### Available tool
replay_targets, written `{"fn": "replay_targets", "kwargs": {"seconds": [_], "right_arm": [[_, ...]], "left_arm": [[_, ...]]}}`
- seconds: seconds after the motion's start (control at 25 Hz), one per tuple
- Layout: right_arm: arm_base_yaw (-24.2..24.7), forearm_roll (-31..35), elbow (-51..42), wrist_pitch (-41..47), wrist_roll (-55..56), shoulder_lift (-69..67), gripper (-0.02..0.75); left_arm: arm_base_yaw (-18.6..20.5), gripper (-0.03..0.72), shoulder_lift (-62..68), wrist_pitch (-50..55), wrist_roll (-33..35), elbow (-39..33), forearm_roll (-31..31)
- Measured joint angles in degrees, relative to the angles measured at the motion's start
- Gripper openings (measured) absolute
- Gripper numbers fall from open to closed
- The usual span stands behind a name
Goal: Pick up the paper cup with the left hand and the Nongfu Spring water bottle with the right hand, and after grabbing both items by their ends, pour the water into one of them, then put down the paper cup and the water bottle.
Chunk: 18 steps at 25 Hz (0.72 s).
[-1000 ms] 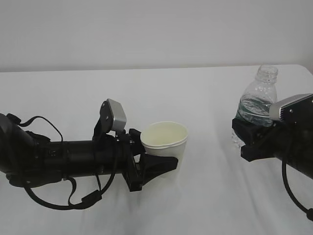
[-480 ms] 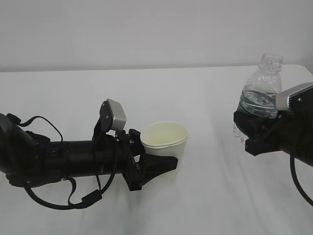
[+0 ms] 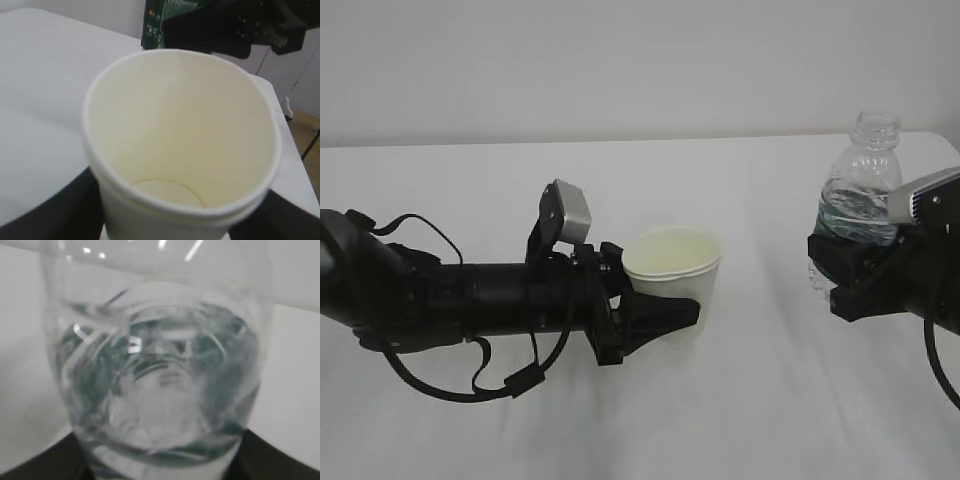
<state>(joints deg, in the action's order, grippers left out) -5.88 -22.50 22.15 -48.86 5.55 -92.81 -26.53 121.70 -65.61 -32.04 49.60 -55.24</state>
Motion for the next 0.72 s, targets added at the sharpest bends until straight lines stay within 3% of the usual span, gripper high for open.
{"fn": "replay_targets", "kwargs": {"seconds": [0.72], "right_arm": [[0.0,0.3,0.0,4.7,-6.4,1.7,0.365]], "left_arm": [[-4.5,0.480,0.0,2.0,-1.1,2.6,-1.9]]}}
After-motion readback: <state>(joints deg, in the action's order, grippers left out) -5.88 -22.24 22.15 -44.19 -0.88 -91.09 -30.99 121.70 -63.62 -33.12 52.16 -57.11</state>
